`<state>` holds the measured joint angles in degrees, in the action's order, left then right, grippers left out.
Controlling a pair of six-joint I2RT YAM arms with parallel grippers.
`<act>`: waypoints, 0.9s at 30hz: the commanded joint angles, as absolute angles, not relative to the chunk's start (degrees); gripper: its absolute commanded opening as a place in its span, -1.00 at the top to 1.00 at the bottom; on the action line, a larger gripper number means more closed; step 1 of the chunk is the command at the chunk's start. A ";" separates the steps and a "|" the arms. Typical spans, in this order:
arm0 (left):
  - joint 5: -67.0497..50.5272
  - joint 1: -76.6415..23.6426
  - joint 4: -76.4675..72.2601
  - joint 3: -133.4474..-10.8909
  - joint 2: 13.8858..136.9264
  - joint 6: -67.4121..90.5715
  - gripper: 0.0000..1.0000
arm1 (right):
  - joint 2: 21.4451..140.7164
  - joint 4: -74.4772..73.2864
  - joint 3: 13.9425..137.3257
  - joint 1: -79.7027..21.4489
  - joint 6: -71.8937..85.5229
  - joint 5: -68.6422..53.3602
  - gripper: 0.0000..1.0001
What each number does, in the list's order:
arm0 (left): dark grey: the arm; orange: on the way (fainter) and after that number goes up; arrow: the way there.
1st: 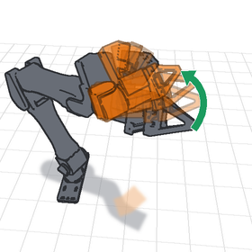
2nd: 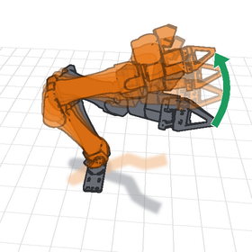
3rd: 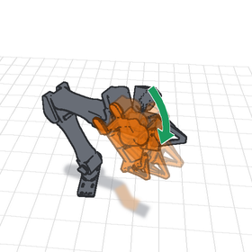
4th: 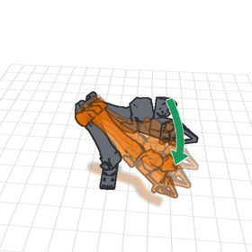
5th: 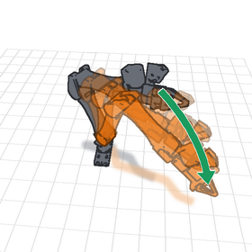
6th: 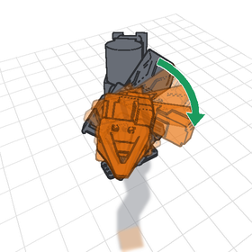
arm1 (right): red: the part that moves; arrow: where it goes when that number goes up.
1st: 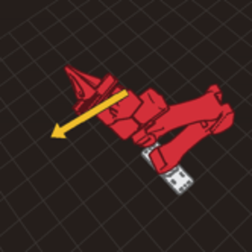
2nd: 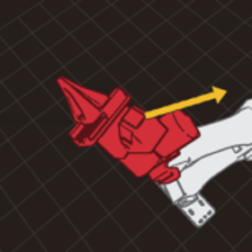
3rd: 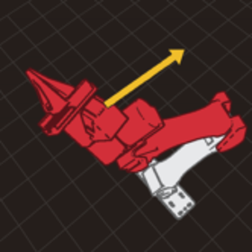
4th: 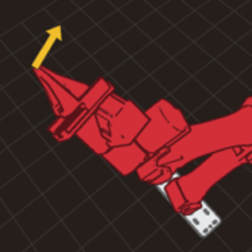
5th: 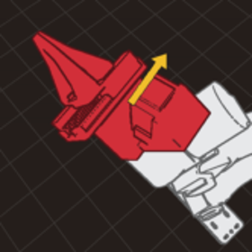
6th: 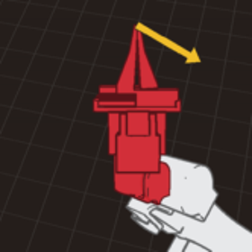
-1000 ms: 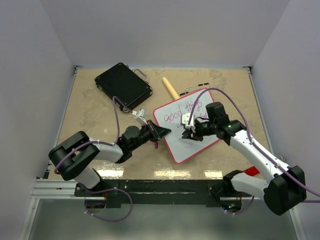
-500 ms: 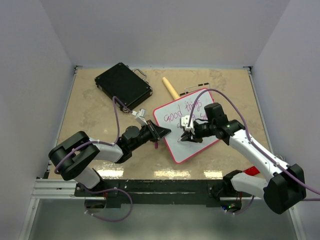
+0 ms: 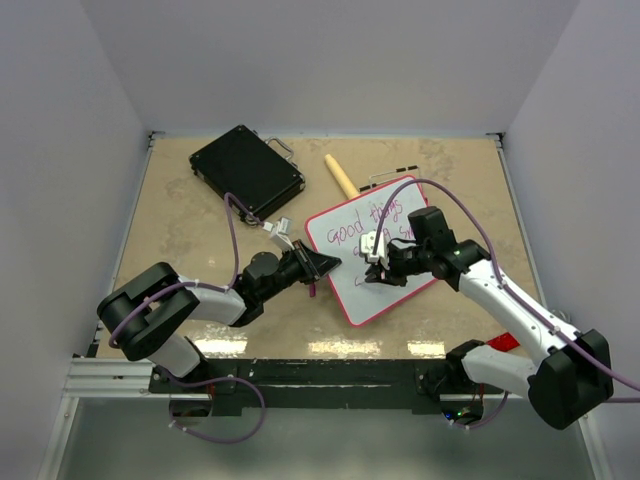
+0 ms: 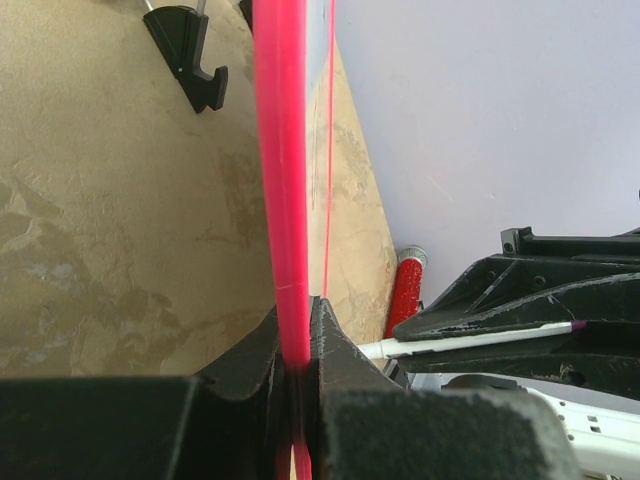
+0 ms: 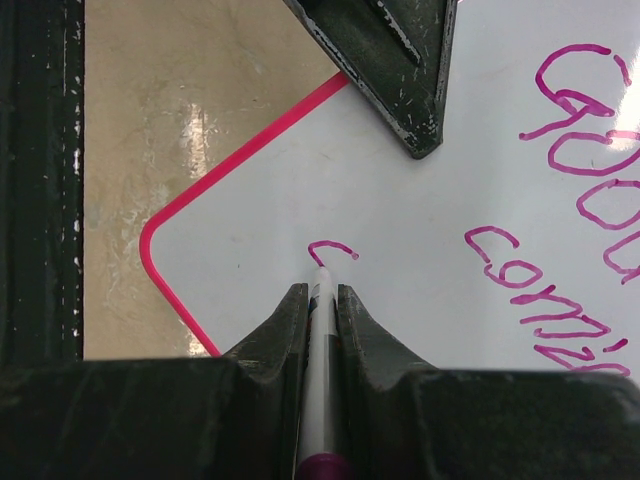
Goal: Write a sentence on the whiteboard
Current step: Write on the whiteboard with the whiteboard marker without the cap.
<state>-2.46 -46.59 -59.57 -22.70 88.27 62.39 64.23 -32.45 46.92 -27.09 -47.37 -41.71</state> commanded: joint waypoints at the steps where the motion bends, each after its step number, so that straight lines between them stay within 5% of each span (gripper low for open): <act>1: -0.09 -46.67 -65.92 -23.20 86.66 60.29 1.00 | 63.54 -31.81 47.73 -27.16 -46.76 -37.35 1.00; 27: -0.18 -46.50 -66.62 -22.68 87.01 60.21 1.00 | 65.74 -40.69 50.62 -27.51 -56.07 -47.54 1.00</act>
<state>-2.26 -46.57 -59.83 -22.61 88.27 62.41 65.43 -39.38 47.70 -27.11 -53.98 -44.23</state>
